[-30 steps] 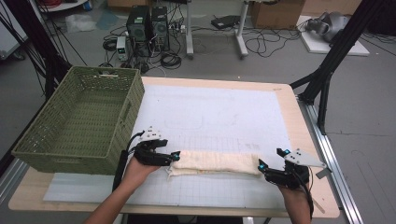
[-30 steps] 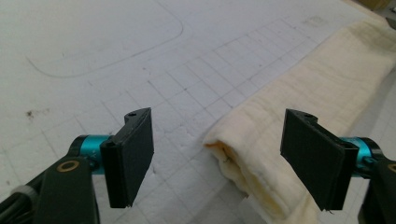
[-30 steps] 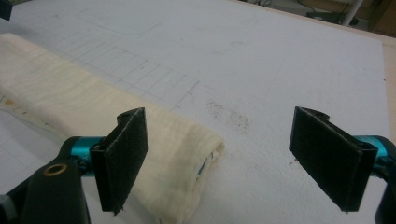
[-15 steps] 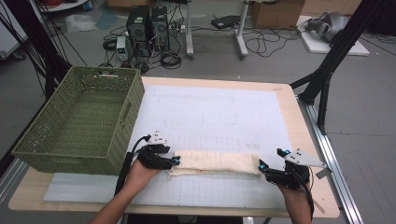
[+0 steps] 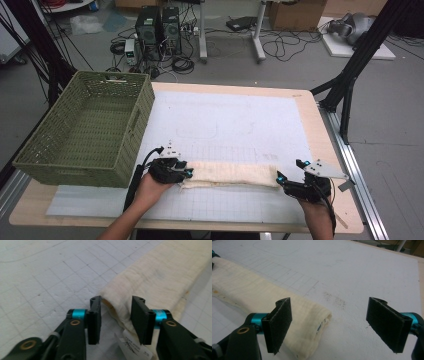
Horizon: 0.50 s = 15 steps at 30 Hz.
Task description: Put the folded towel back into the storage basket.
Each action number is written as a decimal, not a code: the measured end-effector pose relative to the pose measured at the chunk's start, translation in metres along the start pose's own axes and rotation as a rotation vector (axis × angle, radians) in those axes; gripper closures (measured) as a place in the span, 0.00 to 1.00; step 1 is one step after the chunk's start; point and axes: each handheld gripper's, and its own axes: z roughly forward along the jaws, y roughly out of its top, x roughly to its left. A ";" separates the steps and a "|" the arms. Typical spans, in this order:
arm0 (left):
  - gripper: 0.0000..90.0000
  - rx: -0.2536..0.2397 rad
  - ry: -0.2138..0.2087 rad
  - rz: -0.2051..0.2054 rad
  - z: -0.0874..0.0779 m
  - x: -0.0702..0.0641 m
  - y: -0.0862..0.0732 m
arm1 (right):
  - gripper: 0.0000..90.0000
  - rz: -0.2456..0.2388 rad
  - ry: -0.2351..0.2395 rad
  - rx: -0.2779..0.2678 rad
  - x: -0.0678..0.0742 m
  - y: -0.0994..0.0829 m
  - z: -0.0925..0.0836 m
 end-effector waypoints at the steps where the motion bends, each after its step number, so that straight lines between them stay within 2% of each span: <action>1: 0.76 0.000 0.000 0.000 0.000 0.000 0.000 | 0.21 0.004 0.000 0.003 0.000 0.000 0.000; 2: 0.81 0.001 -0.024 0.010 0.000 -0.001 0.000 | 0.21 0.006 -0.003 0.005 0.000 0.000 0.000; 6: 0.89 -0.007 -0.047 -0.008 0.001 0.000 -0.001 | 0.21 0.005 -0.003 0.003 0.000 0.000 0.000; 11: 0.92 -0.036 -0.054 -0.029 0.000 0.001 -0.003 | 0.21 0.005 -0.003 0.000 0.000 0.000 -0.001; 15: 0.93 -0.058 -0.055 -0.023 -0.002 0.001 -0.004 | 0.21 0.009 -0.003 0.002 0.000 0.000 -0.001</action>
